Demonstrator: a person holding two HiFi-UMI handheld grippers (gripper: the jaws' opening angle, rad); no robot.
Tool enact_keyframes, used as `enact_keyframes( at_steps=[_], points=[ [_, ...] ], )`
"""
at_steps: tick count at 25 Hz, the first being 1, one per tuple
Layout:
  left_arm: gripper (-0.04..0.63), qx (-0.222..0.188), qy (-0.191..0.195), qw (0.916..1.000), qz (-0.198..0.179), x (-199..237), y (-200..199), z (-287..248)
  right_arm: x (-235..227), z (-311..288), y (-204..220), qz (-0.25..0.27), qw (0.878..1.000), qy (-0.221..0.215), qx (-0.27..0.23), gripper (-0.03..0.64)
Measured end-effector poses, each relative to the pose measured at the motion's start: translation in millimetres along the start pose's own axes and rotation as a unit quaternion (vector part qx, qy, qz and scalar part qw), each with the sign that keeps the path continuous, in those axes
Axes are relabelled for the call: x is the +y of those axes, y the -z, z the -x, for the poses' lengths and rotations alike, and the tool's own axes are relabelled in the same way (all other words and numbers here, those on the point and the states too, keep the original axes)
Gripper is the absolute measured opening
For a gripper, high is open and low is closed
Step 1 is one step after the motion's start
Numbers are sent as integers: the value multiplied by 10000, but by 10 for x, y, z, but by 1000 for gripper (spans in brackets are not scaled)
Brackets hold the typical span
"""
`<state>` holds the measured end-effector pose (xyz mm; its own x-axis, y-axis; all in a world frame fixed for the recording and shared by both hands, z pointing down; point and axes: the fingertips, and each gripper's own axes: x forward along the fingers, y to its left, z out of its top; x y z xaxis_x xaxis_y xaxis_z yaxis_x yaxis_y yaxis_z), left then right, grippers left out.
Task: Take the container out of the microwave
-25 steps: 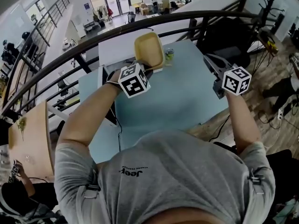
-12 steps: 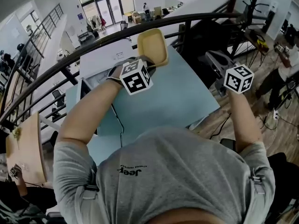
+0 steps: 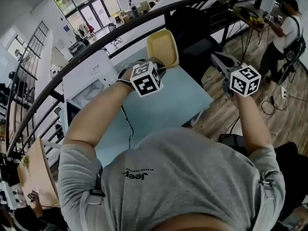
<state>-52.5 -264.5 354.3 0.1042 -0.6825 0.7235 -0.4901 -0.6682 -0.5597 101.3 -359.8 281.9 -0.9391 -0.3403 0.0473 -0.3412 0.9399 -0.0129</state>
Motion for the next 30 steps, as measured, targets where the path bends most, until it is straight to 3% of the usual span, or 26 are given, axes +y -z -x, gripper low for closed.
enact_keyframes(
  at_steps=[5,11,17,24,30],
  points=[
    [35,-5,359,9990,-263,-152,-440,-569,-418,415,362,-198,9991,374,75,17],
    [35,112,852,9955,-393,-478,-677,-1306,-766,807,956,-603,9952,733,234,17],
    [36,384,1299,9899,-421,-839,-581,-1991,-956,1007,1624,-1124,9875,1017,425,17],
    [37,696,1582,9835,-542,-1199,-328,-2698,-962,1008,2223,-992,9854,1113,819,17],
    [37,848,1943,9753,-616,-1633,-218,-3086,-928,1119,2633,-1253,9796,1204,1012,17]
  ],
)
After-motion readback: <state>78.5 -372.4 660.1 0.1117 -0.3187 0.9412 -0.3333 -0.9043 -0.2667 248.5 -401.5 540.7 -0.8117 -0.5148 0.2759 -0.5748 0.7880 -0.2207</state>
